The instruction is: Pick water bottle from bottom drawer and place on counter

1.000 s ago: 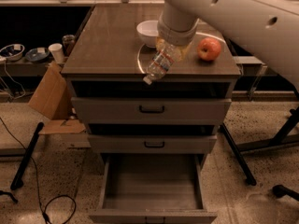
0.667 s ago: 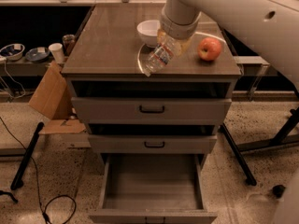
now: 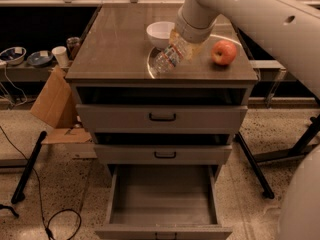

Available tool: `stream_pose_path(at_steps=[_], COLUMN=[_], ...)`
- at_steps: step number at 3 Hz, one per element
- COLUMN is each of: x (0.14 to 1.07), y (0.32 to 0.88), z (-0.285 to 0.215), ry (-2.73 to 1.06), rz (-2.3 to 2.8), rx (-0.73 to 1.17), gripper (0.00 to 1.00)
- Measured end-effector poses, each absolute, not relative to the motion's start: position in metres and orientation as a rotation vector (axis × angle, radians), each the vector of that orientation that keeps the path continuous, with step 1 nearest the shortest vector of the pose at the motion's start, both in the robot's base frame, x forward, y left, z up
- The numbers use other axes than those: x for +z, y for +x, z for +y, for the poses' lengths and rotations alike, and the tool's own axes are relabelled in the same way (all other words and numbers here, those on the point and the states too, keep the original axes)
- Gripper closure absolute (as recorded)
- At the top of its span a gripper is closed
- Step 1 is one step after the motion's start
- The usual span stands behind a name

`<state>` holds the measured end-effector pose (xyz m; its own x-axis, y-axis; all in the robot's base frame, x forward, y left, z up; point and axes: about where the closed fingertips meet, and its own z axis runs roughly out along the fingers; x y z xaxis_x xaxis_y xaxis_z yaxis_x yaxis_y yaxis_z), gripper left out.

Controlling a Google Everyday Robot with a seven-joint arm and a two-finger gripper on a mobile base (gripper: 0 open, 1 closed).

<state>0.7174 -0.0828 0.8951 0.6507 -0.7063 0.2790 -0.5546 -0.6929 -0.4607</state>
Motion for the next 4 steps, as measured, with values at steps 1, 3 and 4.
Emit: stream_pose_path(at_steps=[1, 3, 4], x=[0.890, 0.881, 0.874], y=[0.727, 0.747, 0.754], z=[-0.081, -0.074, -0.071], ry=[-2.478, -2.418, -2.402], rz=[1.043, 1.102, 1.108], rx=[-0.606, -0.539, -0.492], gripper=[1.00, 1.00, 1.00])
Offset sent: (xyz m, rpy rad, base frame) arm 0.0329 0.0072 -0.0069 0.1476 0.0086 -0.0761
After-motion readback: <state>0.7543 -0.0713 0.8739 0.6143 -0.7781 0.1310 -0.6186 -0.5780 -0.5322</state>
